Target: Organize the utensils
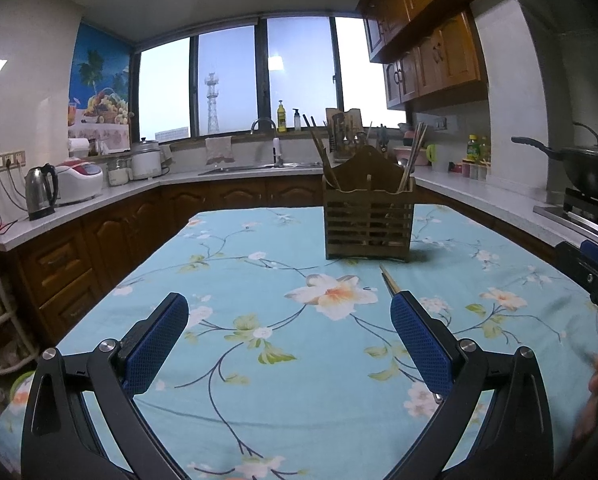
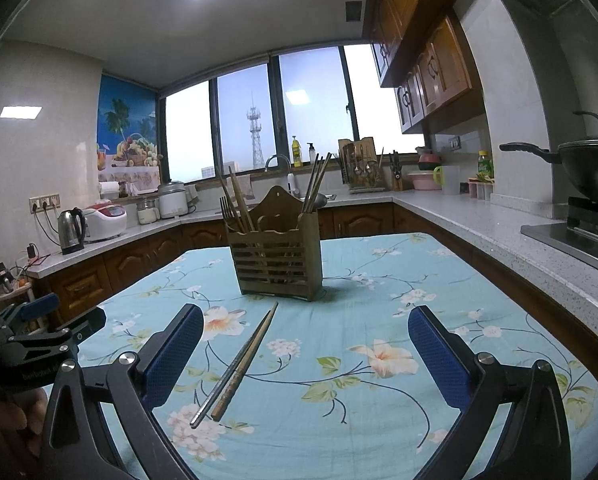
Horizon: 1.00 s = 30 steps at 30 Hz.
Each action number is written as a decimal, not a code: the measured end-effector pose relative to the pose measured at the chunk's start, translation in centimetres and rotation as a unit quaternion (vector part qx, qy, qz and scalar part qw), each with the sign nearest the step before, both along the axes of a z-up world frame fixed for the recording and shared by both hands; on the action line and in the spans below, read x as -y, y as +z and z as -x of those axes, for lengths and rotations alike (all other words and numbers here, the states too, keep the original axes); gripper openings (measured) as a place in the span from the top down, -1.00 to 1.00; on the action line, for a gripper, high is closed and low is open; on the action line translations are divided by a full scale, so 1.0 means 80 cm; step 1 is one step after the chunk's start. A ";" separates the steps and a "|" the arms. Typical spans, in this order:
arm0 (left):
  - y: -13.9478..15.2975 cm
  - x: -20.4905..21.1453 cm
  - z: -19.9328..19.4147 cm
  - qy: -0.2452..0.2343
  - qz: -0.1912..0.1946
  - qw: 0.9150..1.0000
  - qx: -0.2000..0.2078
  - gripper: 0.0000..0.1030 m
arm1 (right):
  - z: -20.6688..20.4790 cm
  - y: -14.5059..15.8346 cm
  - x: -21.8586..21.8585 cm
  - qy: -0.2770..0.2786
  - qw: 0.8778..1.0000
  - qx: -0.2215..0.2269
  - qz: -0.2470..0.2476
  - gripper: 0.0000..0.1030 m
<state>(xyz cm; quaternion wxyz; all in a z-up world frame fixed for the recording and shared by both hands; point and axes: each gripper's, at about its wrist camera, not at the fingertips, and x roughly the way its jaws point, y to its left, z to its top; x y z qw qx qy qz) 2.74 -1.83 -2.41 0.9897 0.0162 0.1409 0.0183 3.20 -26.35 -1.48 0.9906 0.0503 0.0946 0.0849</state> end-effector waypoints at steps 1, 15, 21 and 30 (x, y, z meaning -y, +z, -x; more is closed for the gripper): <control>0.000 0.000 0.000 0.000 0.000 1.000 0.000 -1.00 | 0.000 0.000 0.000 0.000 1.000 0.000 0.000 -1.00; 0.000 0.003 -0.002 -0.005 0.001 1.000 -0.005 -1.00 | 0.001 0.000 -0.001 0.000 1.000 -0.004 -0.001 -1.00; 0.000 0.003 -0.006 -0.010 0.009 1.000 -0.010 -1.00 | 0.000 0.000 -0.001 0.000 1.000 -0.004 -0.002 -1.00; 0.001 -0.001 -0.018 -0.016 0.022 0.999 -0.024 -1.00 | -0.001 -0.003 -0.006 0.000 1.000 -0.011 0.002 -1.00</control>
